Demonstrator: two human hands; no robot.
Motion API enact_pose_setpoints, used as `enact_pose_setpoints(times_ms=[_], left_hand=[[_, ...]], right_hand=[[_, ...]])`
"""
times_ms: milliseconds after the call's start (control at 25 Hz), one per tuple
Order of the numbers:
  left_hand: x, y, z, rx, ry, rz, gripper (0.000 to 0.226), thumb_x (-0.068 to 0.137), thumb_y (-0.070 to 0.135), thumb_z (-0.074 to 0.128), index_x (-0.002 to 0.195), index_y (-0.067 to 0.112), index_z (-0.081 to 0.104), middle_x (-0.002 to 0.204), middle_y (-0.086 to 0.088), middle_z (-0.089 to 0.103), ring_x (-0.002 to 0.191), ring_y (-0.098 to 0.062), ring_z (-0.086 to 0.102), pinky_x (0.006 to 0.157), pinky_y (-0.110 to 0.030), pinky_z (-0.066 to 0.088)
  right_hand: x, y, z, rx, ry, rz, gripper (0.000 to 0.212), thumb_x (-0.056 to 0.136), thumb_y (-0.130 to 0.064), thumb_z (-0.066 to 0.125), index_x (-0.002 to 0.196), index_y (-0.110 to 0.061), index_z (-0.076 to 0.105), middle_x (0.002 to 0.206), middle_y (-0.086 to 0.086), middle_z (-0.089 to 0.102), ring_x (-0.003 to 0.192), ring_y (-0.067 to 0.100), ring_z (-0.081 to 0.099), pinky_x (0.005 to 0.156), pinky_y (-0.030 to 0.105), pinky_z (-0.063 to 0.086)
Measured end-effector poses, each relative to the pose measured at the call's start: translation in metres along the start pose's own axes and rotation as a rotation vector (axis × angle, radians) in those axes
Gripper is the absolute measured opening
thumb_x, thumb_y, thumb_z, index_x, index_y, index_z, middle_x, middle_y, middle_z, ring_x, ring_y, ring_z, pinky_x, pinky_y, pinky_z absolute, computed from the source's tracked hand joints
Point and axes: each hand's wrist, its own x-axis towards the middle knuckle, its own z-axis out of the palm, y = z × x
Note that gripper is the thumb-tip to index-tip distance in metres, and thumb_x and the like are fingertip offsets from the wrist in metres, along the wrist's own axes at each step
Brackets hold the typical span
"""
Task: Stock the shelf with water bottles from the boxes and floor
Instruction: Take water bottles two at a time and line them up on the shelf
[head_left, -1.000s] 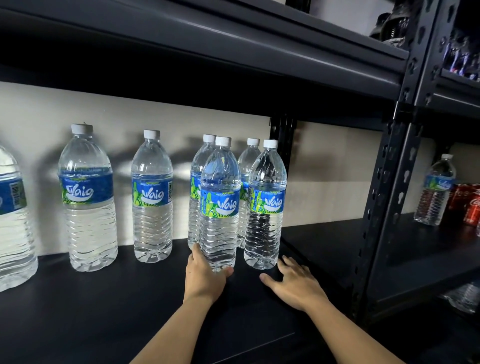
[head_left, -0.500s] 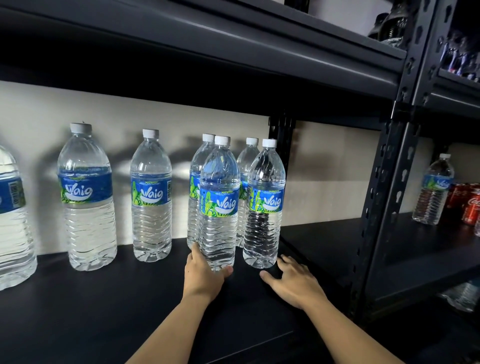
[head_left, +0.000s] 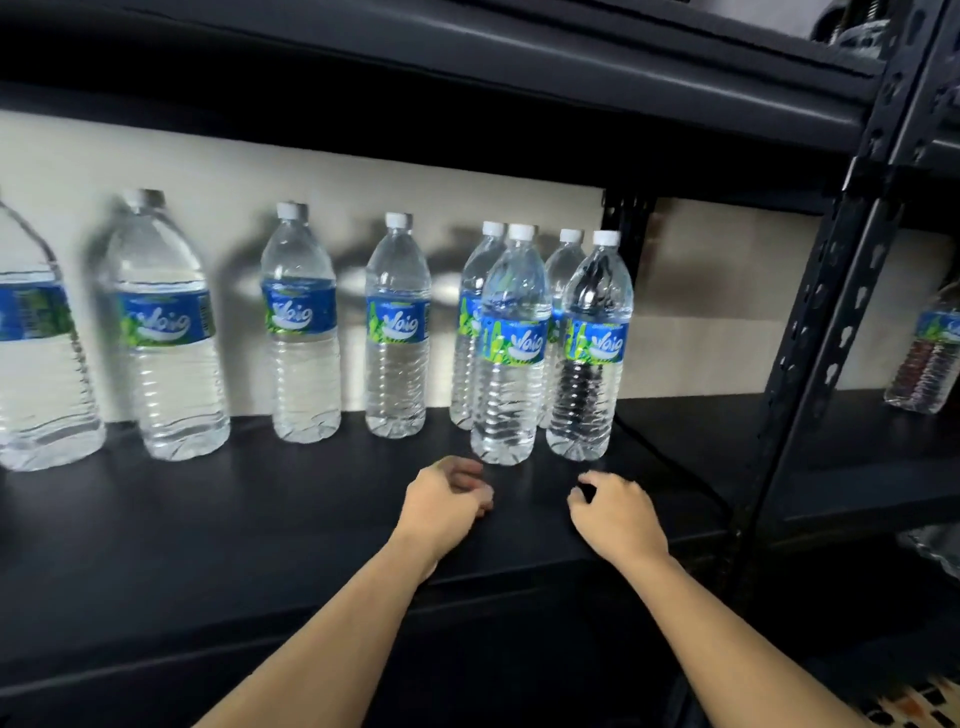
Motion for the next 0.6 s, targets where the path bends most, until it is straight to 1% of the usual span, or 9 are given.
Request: enact_pose_setpoints(times_ms=[80,160,200,240,320,400,480,520,600], left_hand=[[-0.040,0.004,-0.026,-0.008,-0.076,0.049,0.020,0.087,0.004,0.063,0.107,0.008,0.065,0.079,-0.006,0.073,0.073,-0.017,0.069,0.074,-0.026,0.057],[-0.087,-0.002,-0.060,-0.052,-0.129,0.104,0.016,0.090,0.002,0.062,0.105,0.008,0.065,0.076,-0.008,0.070,0.069,-0.018,0.069,0.063,-0.025,0.055],[-0.112,-0.012,-0.082,-0.057,-0.136,0.130,0.015,0.090,0.001,0.062,0.104,0.008,0.065,0.076,-0.008,0.069,0.068,-0.019,0.068,0.059,-0.026,0.053],[-0.136,-0.025,-0.106,-0.012,-0.116,0.141,0.015,0.091,0.002,0.063,0.103,0.010,0.065,0.077,-0.008,0.068,0.068,-0.019,0.067,0.058,-0.026,0.051],[-0.184,-0.066,-0.164,0.189,0.046,0.122,0.018,0.090,0.006,0.065,0.101,0.021,0.067,0.080,-0.004,0.070,0.071,-0.017,0.068,0.063,-0.026,0.053],[-0.227,-0.115,-0.220,0.352,0.325,0.045,0.023,0.089,0.009,0.065,0.095,0.031,0.065,0.076,0.001,0.069,0.071,-0.012,0.066,0.068,-0.027,0.054],[-0.271,-0.163,-0.265,0.438,0.622,-0.120,0.025,0.087,0.006,0.060,0.094,0.030,0.062,0.076,0.003,0.068,0.072,-0.011,0.064,0.071,-0.030,0.052],[-0.292,-0.183,-0.282,0.475,0.725,-0.230,0.026,0.085,0.004,0.057,0.100,0.026,0.061,0.083,0.004,0.067,0.079,-0.015,0.065,0.075,-0.031,0.050],[-0.328,-0.222,-0.302,0.558,0.809,-0.509,0.037,0.082,0.006,0.055,0.118,0.013,0.054,0.110,-0.005,0.060,0.108,-0.028,0.057,0.090,-0.035,0.043]], right_hand=[[-0.037,-0.024,0.014,0.075,0.096,-0.088,0.034,0.091,-0.029,0.056,0.122,-0.023,0.068,0.125,-0.003,0.066,0.117,0.024,0.059,0.093,0.032,0.045],[-0.084,-0.051,0.030,0.184,0.221,-0.263,0.025,0.088,-0.020,0.061,0.109,-0.019,0.074,0.114,-0.004,0.070,0.109,0.022,0.064,0.092,0.029,0.044],[-0.112,-0.067,0.039,0.292,0.267,-0.342,0.021,0.086,-0.017,0.061,0.102,-0.017,0.075,0.107,-0.003,0.071,0.105,0.020,0.064,0.092,0.026,0.043],[-0.139,-0.085,0.047,0.401,0.309,-0.404,0.019,0.086,-0.017,0.058,0.096,-0.017,0.075,0.101,-0.003,0.070,0.101,0.018,0.064,0.090,0.019,0.041],[-0.196,-0.122,0.069,0.535,0.311,-0.533,0.024,0.085,-0.021,0.050,0.092,-0.016,0.073,0.094,-0.004,0.064,0.094,0.014,0.058,0.086,0.012,0.038],[-0.246,-0.156,0.096,0.571,0.145,-0.681,0.024,0.084,-0.019,0.049,0.094,-0.016,0.071,0.092,-0.006,0.059,0.090,0.011,0.056,0.078,0.018,0.044],[-0.283,-0.187,0.132,0.564,-0.108,-0.798,0.021,0.084,-0.011,0.056,0.098,-0.020,0.069,0.089,-0.013,0.055,0.083,0.006,0.056,0.071,0.020,0.046],[-0.299,-0.204,0.150,0.574,-0.236,-0.828,0.025,0.084,-0.006,0.060,0.100,-0.022,0.069,0.088,-0.015,0.055,0.081,0.005,0.057,0.071,0.019,0.047],[-0.329,-0.235,0.178,0.581,-0.420,-0.878,0.031,0.082,0.001,0.063,0.101,-0.022,0.068,0.089,-0.013,0.057,0.083,0.005,0.059,0.074,0.018,0.048]])
